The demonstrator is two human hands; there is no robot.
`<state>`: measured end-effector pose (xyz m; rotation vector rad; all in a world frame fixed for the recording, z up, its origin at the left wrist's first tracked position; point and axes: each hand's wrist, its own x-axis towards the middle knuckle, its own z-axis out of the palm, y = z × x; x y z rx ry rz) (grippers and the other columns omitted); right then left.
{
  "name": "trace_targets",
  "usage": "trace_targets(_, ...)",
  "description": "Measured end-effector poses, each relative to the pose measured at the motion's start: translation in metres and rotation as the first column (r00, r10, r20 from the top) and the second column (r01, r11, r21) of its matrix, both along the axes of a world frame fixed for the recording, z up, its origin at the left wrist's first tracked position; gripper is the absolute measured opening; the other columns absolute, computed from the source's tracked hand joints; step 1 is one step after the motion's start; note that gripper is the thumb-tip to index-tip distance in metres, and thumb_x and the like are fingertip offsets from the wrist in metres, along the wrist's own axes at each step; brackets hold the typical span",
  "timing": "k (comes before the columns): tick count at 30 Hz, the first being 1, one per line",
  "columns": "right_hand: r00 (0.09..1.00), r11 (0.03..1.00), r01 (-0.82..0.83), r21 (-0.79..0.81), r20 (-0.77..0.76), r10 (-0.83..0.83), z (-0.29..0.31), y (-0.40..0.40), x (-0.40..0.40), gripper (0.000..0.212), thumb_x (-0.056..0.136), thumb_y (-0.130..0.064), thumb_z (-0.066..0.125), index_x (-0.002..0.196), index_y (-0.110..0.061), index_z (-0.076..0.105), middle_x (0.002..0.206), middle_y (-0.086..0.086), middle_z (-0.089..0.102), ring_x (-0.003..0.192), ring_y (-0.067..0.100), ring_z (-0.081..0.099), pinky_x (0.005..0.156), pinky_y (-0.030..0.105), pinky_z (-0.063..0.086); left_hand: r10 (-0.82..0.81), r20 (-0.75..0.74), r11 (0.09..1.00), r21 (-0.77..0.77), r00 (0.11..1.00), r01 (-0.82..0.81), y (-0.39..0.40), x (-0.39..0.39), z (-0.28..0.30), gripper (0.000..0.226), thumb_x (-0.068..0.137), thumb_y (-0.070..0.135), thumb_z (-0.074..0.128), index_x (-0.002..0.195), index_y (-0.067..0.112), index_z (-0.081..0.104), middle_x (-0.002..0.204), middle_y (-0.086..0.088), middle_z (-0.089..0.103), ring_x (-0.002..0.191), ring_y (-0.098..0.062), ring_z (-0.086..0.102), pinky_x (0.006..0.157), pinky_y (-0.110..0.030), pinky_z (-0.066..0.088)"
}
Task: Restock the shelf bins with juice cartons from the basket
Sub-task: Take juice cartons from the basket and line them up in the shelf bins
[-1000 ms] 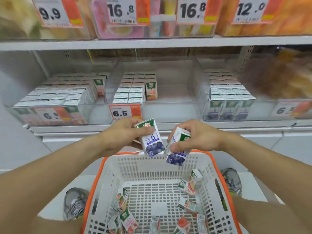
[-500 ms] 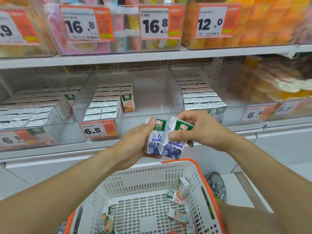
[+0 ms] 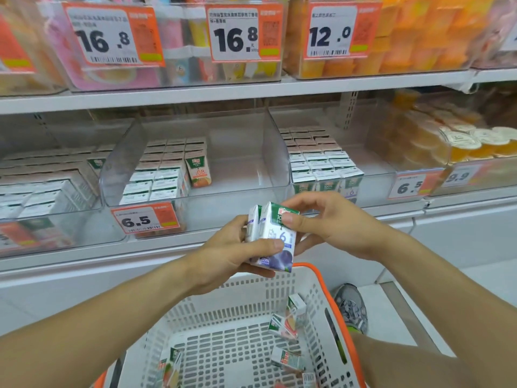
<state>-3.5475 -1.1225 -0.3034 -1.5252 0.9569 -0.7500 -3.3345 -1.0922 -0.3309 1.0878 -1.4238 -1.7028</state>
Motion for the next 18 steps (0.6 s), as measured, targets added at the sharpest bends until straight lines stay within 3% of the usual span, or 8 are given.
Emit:
trace_targets(4,1.0,1.0,0.013,0.004,0.001,-0.013,0.0,0.002,0.004,0.024,0.089,-0.021,0.07,0.11,-0.007,0.071,0.108,0.02,0.066,0.085,0.04,0.071,0.067,0.04,0.062,0.019,0.01,1.0,0.019,1.0,-0.019,0.0,0.001,0.0,0.07,0.067,0.033,0.079,0.128,0.014,0.051,0.112,-0.013,0.072,0.096,-0.032,0.072,0.08,-0.044,0.059)
trace_targets(7,0.999,0.997,0.046,0.062,0.009,-0.046,0.0,0.0,0.006,0.042,0.081,-0.027,0.075,0.119,-0.011,0.064,0.119,0.017,0.059,0.079,0.033,0.072,0.068,0.042,0.062,0.084,0.025,0.996,0.027,0.996,-0.085,-0.001,0.0,0.001,0.068,0.065,0.026,0.078,0.127,0.012,0.053,0.112,-0.012,0.072,0.096,-0.032,0.071,0.078,-0.045,0.059)
trace_targets(11,0.995,0.978,-0.079,0.195,0.071,0.066,-0.001,-0.004,-0.005,0.067,0.075,-0.027,0.079,0.136,-0.017,0.052,0.136,0.007,0.056,0.101,0.035,0.071,0.072,0.038,0.062,0.046,0.019,0.999,-0.028,0.999,-0.046,-0.001,0.003,0.011,0.056,0.072,0.014,0.073,0.126,0.014,0.056,0.11,-0.013,0.073,0.09,-0.029,0.072,0.074,-0.041,0.06)
trace_targets(14,0.97,0.95,-0.229,0.212,0.133,0.204,-0.002,-0.007,-0.014,0.068,0.07,-0.018,0.084,0.133,-0.013,0.057,0.133,0.006,0.063,0.107,0.036,0.069,0.076,0.037,0.06,0.058,0.068,0.996,-0.067,0.996,-0.053,0.001,0.001,0.015,0.065,0.066,0.016,0.079,0.124,0.013,0.05,0.102,-0.01,0.076,0.084,-0.024,0.074,0.066,-0.032,0.059)
trace_targets(18,0.983,0.974,-0.166,0.151,0.099,0.152,-0.003,-0.009,-0.016,0.063,0.068,-0.008,0.087,0.124,-0.007,0.059,0.124,0.013,0.066,0.099,0.04,0.071,0.076,0.045,0.06,0.086,0.128,0.991,-0.116,0.988,-0.071,0.001,-0.002,0.017,0.066,0.064,0.019,0.082,0.122,0.01,0.052,0.102,-0.013,0.076,0.091,-0.031,0.073,0.079,-0.042,0.06)
